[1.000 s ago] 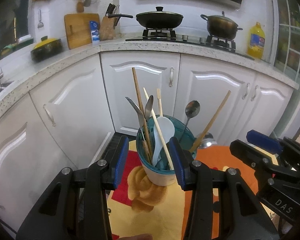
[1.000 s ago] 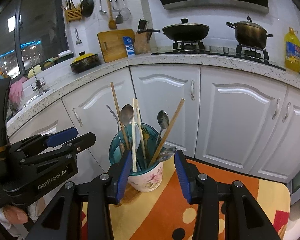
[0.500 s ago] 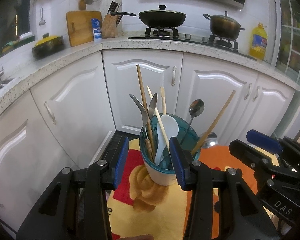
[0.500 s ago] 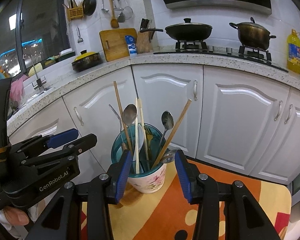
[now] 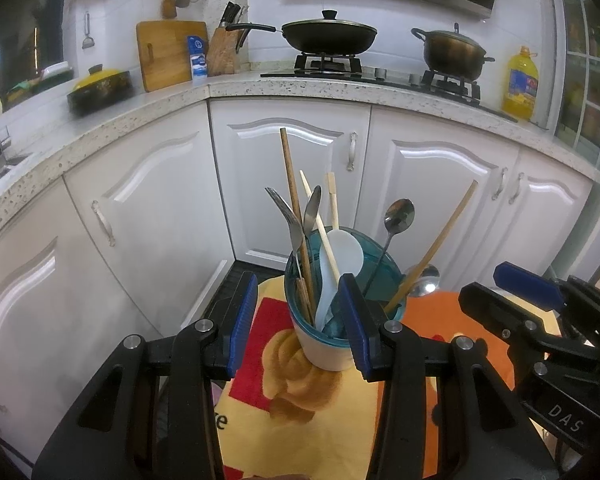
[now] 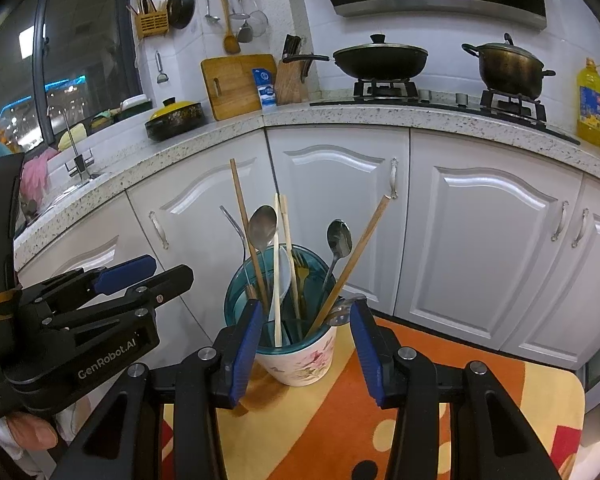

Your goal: Organize utensils

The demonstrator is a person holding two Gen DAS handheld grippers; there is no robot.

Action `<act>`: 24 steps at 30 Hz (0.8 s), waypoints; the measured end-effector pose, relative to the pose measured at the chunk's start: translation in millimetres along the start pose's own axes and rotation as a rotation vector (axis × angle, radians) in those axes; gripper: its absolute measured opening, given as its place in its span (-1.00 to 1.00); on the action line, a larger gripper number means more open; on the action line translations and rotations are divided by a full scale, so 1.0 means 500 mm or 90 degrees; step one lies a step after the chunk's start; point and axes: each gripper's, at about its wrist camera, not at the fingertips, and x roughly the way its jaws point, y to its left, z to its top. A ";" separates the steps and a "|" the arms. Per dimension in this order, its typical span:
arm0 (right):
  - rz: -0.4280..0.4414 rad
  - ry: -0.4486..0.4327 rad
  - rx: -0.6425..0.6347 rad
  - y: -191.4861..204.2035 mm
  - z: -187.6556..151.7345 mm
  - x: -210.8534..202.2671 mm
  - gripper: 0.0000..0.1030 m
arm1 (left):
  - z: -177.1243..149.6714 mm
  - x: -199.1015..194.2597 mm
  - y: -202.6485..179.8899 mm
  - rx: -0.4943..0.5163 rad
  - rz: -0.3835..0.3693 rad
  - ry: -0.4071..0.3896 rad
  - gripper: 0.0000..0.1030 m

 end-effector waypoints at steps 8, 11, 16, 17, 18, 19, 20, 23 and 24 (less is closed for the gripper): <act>0.001 0.003 0.000 -0.001 -0.003 0.001 -0.14 | 0.000 0.002 0.001 -0.002 -0.001 0.002 -0.20; 0.002 0.005 0.002 -0.001 -0.003 0.001 -0.13 | -0.001 0.002 0.001 -0.001 0.000 0.002 -0.20; 0.002 0.007 0.002 -0.001 -0.007 0.001 -0.13 | -0.003 0.003 0.003 -0.004 -0.001 0.004 -0.20; 0.003 0.007 0.002 -0.001 -0.008 0.002 -0.13 | -0.004 0.004 0.004 -0.004 -0.001 0.006 -0.20; 0.003 0.008 0.002 -0.002 -0.009 0.003 -0.13 | -0.006 0.004 0.003 -0.004 -0.002 0.007 -0.20; 0.003 0.008 0.002 -0.002 -0.009 0.002 -0.13 | -0.007 0.005 0.004 -0.004 -0.002 0.008 -0.20; 0.002 0.008 0.003 -0.002 -0.010 0.003 -0.12 | -0.009 0.006 0.004 -0.004 -0.003 0.009 -0.20; 0.004 0.010 0.004 -0.004 -0.010 0.005 -0.12 | -0.011 0.009 0.005 -0.007 -0.005 0.011 -0.20; 0.004 0.011 0.004 -0.004 -0.012 0.005 -0.12 | -0.012 0.009 0.005 -0.008 -0.007 0.010 -0.20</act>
